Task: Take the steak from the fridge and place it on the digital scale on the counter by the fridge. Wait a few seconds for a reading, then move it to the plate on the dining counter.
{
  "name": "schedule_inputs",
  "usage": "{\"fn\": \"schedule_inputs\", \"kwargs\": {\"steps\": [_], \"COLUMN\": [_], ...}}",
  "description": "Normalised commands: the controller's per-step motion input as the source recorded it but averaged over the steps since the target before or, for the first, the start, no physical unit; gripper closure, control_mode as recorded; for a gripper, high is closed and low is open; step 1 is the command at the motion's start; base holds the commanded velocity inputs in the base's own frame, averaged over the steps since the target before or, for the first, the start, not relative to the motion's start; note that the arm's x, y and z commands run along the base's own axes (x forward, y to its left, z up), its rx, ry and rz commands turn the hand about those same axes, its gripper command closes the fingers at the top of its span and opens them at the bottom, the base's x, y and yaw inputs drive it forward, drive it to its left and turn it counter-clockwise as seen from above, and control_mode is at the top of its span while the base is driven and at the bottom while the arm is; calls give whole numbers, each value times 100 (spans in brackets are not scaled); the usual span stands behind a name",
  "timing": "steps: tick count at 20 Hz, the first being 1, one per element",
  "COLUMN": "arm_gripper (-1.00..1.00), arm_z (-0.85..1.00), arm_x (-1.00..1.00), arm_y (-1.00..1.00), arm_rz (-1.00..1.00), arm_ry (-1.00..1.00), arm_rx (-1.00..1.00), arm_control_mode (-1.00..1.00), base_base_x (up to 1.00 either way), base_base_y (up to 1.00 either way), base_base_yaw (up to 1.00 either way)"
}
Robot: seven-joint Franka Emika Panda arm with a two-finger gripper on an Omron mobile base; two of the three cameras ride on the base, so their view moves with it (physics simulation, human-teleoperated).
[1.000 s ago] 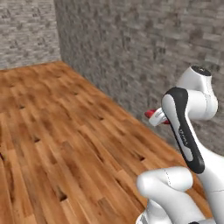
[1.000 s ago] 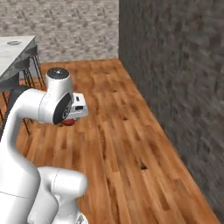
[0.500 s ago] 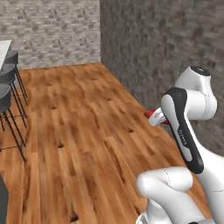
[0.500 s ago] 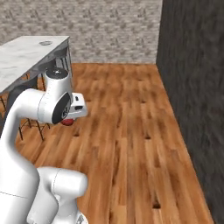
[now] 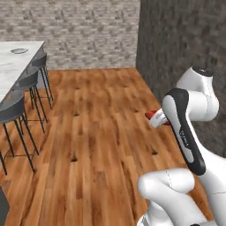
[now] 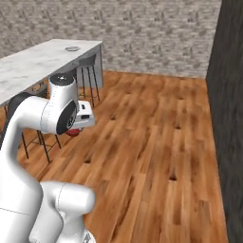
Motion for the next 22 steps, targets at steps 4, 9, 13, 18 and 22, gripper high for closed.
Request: {"fn": "schedule_inputs", "kwargs": {"steps": [4, 9, 13, 18, 22], "arm_gripper": [100, 100, 100, 100, 100], "arm_z": [0, 0, 0, 0, 0], "arm_x": [0, 0, 0, 0, 0], "arm_y": [0, 0, 0, 0, 0], "arm_rz": [0, 0, 0, 0, 0], "arm_ry": [0, 0, 0, 0, 0], "arm_rx": [0, 0, 0, 0, 0], "arm_control_mode": [100, 100, 100, 100, 100], "base_base_x": [100, 100, 100, 100, 100], "base_base_y": [-59, -58, -57, -56, -56], "base_base_yaw": [36, 35, 36, 35, 36]}}
